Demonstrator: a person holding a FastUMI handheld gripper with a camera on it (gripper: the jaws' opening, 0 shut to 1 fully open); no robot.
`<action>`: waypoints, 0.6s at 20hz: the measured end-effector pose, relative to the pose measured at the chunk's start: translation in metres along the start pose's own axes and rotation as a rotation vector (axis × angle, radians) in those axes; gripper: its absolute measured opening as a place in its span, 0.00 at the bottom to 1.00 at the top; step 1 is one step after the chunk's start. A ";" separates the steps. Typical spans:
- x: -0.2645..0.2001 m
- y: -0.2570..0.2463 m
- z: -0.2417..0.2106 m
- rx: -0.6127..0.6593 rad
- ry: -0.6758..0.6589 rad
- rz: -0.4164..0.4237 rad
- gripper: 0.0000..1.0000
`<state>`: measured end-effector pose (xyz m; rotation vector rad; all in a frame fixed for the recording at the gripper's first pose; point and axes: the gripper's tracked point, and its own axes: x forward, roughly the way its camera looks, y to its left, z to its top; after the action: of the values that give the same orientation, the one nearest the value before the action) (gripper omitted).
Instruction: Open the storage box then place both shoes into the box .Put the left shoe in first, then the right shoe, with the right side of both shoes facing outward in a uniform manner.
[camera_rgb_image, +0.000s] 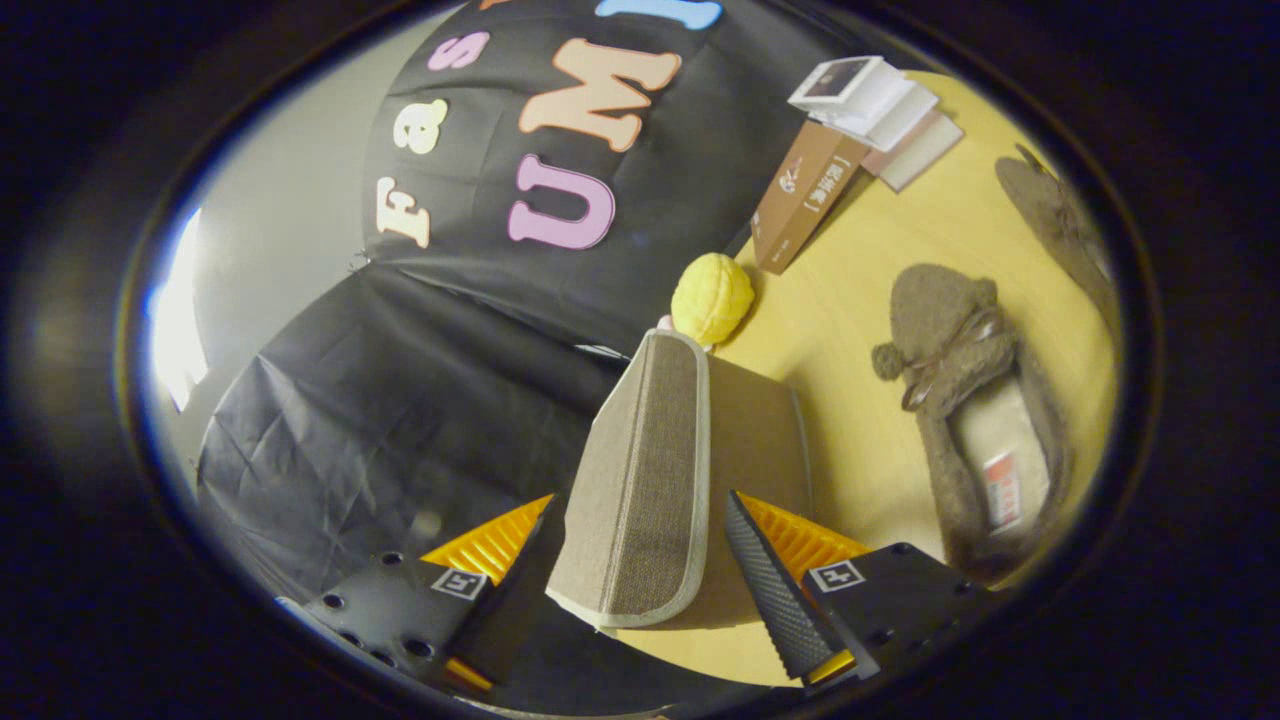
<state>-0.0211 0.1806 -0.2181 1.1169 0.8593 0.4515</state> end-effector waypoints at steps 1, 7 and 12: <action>0.002 -0.002 -0.002 0.037 0.010 0.010 1.00; 0.010 -0.006 -0.015 0.197 0.057 0.049 1.00; 0.015 -0.014 -0.031 0.260 0.101 0.035 1.00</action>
<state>-0.0377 0.2039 -0.2418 1.3588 1.0084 0.4361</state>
